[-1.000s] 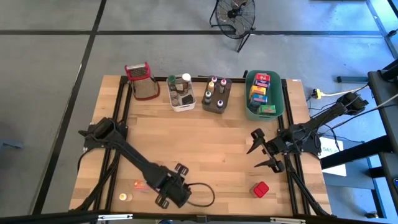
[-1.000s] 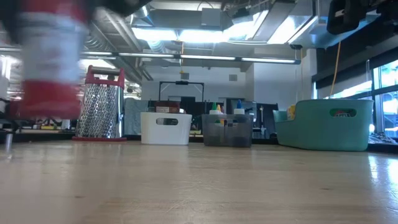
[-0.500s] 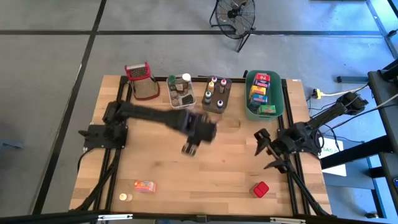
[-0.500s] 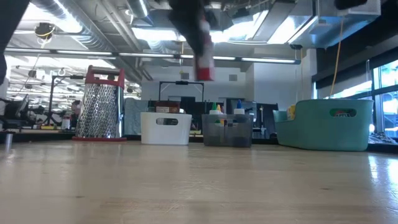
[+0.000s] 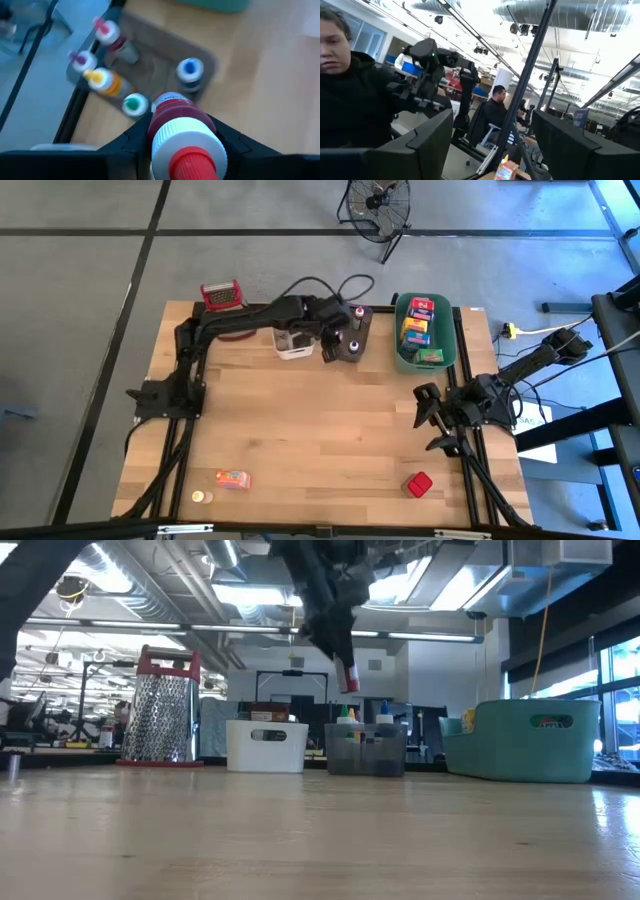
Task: Pick & Place Kitchen Items
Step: Put the red coloring bottle into the black transparent bin
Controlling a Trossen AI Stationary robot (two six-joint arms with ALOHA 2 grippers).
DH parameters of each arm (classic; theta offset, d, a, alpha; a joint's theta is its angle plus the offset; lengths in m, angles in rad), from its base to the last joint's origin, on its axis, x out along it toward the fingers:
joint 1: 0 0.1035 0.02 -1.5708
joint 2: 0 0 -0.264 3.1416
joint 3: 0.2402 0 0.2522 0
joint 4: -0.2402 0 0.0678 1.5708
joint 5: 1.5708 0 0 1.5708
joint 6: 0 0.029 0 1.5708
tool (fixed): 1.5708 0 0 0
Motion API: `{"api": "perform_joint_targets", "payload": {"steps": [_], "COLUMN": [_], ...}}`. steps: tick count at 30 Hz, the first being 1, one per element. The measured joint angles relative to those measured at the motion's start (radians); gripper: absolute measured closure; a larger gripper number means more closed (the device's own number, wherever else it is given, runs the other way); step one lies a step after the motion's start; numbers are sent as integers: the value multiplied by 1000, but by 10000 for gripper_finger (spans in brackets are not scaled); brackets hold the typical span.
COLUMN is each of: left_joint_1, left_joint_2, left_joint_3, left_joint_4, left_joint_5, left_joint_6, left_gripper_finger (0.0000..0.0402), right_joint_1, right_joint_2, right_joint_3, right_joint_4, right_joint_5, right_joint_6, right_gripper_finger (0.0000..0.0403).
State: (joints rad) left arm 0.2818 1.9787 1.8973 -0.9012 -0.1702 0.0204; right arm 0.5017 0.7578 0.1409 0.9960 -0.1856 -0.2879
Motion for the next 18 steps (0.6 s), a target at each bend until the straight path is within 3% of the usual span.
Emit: {"api": "perform_joint_targets", "payload": {"steps": [11, 18], "left_joint_1": [22, 48], "left_joint_2": [78, 102], "left_joint_3": [-9, -8], "left_joint_4": [23, 64], "left_joint_5": [-2, -12], "left_joint_6": [8, -17], "left_gripper_finger": [266, 267], "right_joint_1": [0, -3], "right_joint_2": [0, 0], "right_joint_3": [67, 86], "right_joint_4": [-83, -124], "right_joint_5": [1, 1], "right_joint_6": [-21, -128], "right_gripper_finger": [130, 130]}}
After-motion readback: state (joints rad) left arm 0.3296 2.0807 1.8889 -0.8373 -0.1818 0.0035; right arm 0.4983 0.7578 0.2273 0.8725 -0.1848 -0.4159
